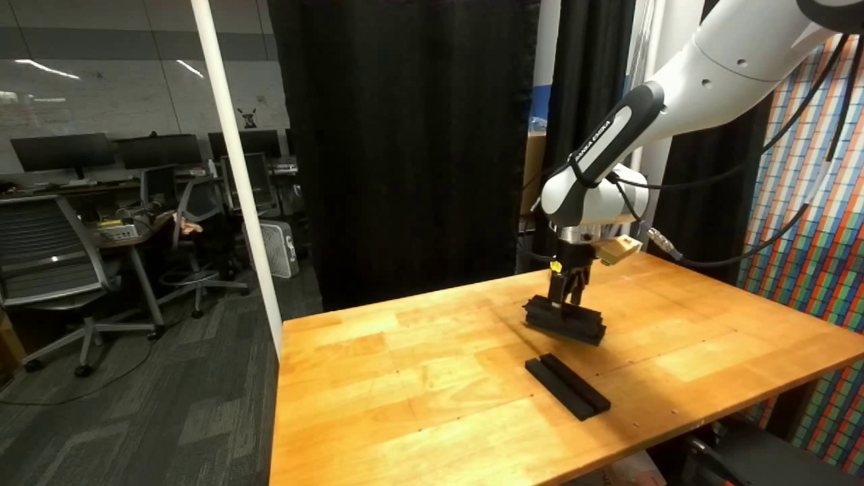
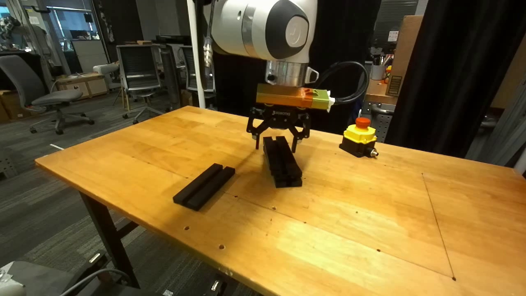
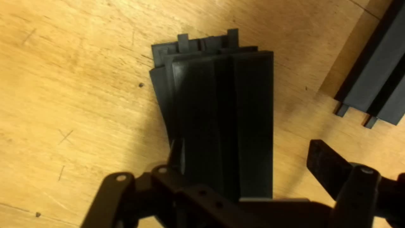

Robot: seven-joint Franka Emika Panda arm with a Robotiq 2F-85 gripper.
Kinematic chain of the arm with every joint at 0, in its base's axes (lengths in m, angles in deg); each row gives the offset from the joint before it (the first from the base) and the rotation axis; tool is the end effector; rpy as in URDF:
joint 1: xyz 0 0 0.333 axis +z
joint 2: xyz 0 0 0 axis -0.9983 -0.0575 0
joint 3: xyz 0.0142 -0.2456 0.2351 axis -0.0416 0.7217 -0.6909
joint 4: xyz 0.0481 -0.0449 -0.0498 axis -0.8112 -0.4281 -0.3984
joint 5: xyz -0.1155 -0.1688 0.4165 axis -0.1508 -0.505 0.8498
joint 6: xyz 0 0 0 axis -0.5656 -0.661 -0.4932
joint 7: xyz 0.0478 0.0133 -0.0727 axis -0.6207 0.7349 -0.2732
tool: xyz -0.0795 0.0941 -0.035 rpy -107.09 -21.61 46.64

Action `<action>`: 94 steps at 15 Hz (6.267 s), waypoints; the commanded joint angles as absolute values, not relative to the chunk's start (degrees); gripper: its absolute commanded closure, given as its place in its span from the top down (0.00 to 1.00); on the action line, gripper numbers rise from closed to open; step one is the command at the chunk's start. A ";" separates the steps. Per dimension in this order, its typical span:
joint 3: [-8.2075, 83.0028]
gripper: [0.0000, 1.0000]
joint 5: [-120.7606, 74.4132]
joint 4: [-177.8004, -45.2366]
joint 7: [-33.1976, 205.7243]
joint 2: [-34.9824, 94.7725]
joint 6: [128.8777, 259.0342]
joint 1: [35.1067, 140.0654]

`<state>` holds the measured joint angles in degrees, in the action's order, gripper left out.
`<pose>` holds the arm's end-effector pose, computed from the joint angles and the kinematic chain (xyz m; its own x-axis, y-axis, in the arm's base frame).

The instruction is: Connect the black pads

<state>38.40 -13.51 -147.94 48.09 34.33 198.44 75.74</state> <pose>0.5652 -0.1602 0.2163 0.9760 0.2178 0.0042 0.2176 -0.9739 -0.0647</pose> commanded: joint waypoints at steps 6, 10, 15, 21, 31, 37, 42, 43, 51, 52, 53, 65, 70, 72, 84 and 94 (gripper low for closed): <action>39.00 1.00 -28.78 -151.57 80.48 42.07 199.57 82.70; 37.57 1.00 -25.30 -151.02 86.12 41.87 196.95 83.48; 35.90 1.00 -18.38 -151.89 89.56 41.86 194.65 84.48; 35.39 1.00 -14.28 -153.84 90.59 42.71 191.73 84.76; 31.95 1.00 -22.98 -163.63 106.46 43.77 204.70 91.19; 32.20 1.00 -25.55 -169.35 115.61 47.18 209.30 92.12; 31.78 1.00 -25.48 -173.73 118.14 51.33 210.65 90.56; 31.72 1.00 -25.34 -174.16 116.87 51.48 210.65 90.20; 31.29 1.00 -26.15 -177.74 111.74 52.96 211.46 88.63; 31.29 1.00 -26.51 -177.96 111.18 52.79 211.82 88.46; 31.30 1.00 -26.78 -178.15 110.47 52.72 212.16 88.32; 33.07 1.00 -28.25 -176.24 100.85 47.93 220.83 86.01; 34.25 1.00 -26.72 -176.23 95.67 45.67 224.91 85.57; 34.45 1.00 -26.46 -176.23 94.41 44.90 225.99 85.72; 33.71 1.00 -22.20 -176.22 87.78 44.30 226.62 86.22; 32.55 1.00 -20.29 -176.14 85.33 45.26 225.91 87.09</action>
